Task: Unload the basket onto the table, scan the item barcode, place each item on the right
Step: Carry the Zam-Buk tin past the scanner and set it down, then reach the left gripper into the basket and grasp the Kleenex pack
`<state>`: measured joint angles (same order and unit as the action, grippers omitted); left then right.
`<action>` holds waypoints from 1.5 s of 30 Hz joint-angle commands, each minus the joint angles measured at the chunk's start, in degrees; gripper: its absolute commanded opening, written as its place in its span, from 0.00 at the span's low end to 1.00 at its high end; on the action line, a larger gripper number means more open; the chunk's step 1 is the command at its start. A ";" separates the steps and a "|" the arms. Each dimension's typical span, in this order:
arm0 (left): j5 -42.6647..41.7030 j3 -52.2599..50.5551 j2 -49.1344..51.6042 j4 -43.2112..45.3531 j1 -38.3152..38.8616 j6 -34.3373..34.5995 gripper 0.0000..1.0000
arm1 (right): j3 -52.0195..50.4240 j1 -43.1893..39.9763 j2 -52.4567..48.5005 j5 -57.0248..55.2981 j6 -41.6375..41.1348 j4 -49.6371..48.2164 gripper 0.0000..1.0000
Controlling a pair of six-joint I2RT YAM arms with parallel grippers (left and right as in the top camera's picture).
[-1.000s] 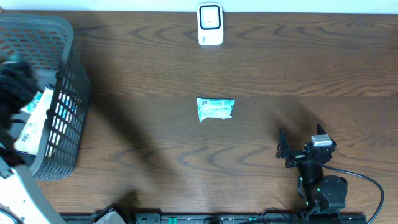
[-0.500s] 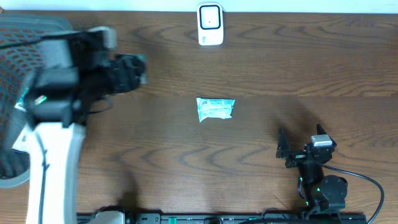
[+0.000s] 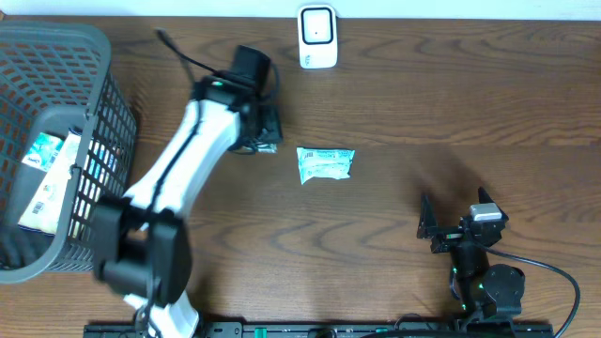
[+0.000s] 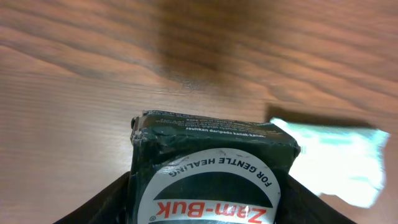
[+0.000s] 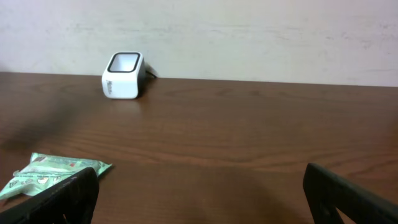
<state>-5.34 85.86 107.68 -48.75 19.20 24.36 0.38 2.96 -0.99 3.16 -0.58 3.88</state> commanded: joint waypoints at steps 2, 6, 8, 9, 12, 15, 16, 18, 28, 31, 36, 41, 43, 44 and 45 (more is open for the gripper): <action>1.09 -0.37 5.46 2.54 1.07 4.04 0.53 | -0.07 0.46 0.24 0.20 0.24 0.22 0.99; 1.09 -0.37 7.74 3.72 1.49 4.07 0.72 | -0.07 0.46 0.24 0.22 0.22 0.22 0.99; 1.07 -0.37 7.76 3.72 1.49 4.04 0.78 | -0.07 0.46 0.24 0.22 0.24 0.22 0.99; 1.07 -0.37 7.74 3.72 1.49 4.04 0.80 | -0.07 0.46 0.24 0.22 0.24 0.22 0.99; 0.85 -0.17 7.48 3.89 1.46 3.93 0.85 | -0.07 0.46 0.24 0.22 0.24 0.22 0.99; 0.90 1.64 6.21 3.28 1.07 0.66 0.86 | -0.07 0.46 0.24 0.20 0.24 0.22 0.99; 0.92 2.62 5.33 2.69 0.72 -0.24 0.87 | -0.07 0.46 0.24 0.22 0.22 0.22 0.99; 0.92 5.29 2.38 1.07 -0.70 -1.68 0.87 | -0.07 0.46 0.24 0.22 0.22 0.22 0.99; 1.53 13.99 -23.63 -3.74 -19.30 -9.75 0.93 | -0.07 0.46 0.24 0.22 0.24 0.22 0.99; 5.03 13.97 -30.21 -5.90 -28.59 -12.35 0.97 | -0.07 0.46 0.24 0.22 0.24 0.22 0.99; 4.13 13.62 -32.98 -9.84 -46.40 -17.11 0.99 | -0.07 0.46 0.24 0.22 0.22 0.22 0.99; -5.75 12.11 -28.17 -9.73 -59.76 -18.80 0.99 | -0.07 0.46 0.24 0.22 0.24 0.22 0.99; -9.16 12.11 -25.55 -9.84 -62.47 -19.28 0.99 | -0.07 0.46 0.24 0.22 0.24 0.22 0.99; -10.34 12.11 -24.11 -10.10 -63.58 -20.24 0.99 | -0.07 0.46 0.24 0.22 0.22 0.22 0.99; -10.78 12.11 -22.64 -10.62 -64.46 -21.35 0.99 | -0.07 0.46 0.24 0.22 0.24 0.22 0.99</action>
<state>-9.63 98.59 82.17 -58.57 -42.57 6.81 0.38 2.96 -0.99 3.16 -0.58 3.88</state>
